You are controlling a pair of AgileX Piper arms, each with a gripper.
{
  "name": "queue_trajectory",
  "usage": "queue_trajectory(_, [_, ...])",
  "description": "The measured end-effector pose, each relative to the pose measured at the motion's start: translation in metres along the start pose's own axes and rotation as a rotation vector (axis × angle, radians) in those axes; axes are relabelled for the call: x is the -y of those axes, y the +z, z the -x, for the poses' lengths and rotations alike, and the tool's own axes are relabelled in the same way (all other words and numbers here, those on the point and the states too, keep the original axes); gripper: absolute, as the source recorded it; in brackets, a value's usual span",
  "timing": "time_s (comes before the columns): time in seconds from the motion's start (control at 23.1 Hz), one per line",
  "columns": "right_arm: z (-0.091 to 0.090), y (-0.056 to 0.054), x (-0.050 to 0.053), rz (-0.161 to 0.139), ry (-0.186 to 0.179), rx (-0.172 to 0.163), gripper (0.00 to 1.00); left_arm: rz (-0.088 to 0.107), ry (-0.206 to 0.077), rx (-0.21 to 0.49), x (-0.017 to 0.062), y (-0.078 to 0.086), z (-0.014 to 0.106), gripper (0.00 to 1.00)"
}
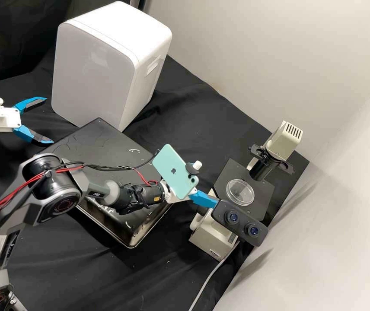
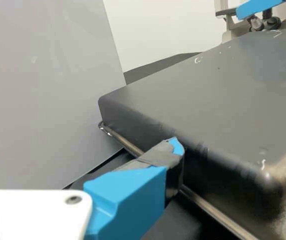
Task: Place the petri dish on the microscope
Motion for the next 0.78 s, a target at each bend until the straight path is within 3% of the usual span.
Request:
queue_trajectory(0.09, [0.009, 0.001, 0.000, -0.010, -0.011, -0.004, 1.00, 0.001, 0.000, -0.002, 0.0000, 0.000, 0.000, 1.00])
queue_trajectory(0.17, [0.021, 0.000, -0.003, -0.017, -0.002, -0.023, 1.00, -0.021, 0.001, -0.008, -0.0001, 0.001, 0.000, 1.00])
queue_trajectory(0.22, [0.027, 0.000, -0.004, -0.016, 0.011, -0.032, 1.00, -0.034, 0.001, -0.013, 0.0000, 0.001, 0.000, 1.00])
queue_trajectory(0.3, [0.040, -0.004, -0.006, -0.022, 0.052, -0.062, 1.00, -0.040, 0.002, -0.025, -0.0004, 0.001, 0.001, 1.00])
queue_trajectory(0.39, [0.055, -0.009, -0.002, -0.022, 0.094, -0.080, 1.00, -0.060, 0.004, -0.049, -0.0012, 0.000, 0.001, 1.00])
queue_trajectory(0.48, [0.070, -0.014, 0.004, -0.014, 0.156, -0.142, 1.00, -0.053, 0.015, -0.089, -0.0044, -0.001, 0.003, 1.00])
queue_trajectory(0.56, [0.085, -0.017, 0.013, -0.004, 0.186, -0.198, 1.00, -0.030, 0.029, -0.136, -0.0084, -0.002, 0.005, 1.00])
queue_trajectory(0.61, [0.091, -0.018, 0.015, -0.002, 0.187, -0.219, 1.00, -0.011, 0.038, -0.167, -0.0110, -0.004, 0.007, 1.00])
queue_trajectory(0.78, [0.112, -0.017, 0.027, -0.012, 0.127, -0.237, 1.00, 0.012, 0.074, -0.180, -0.0196, -0.005, 0.010, 1.00])
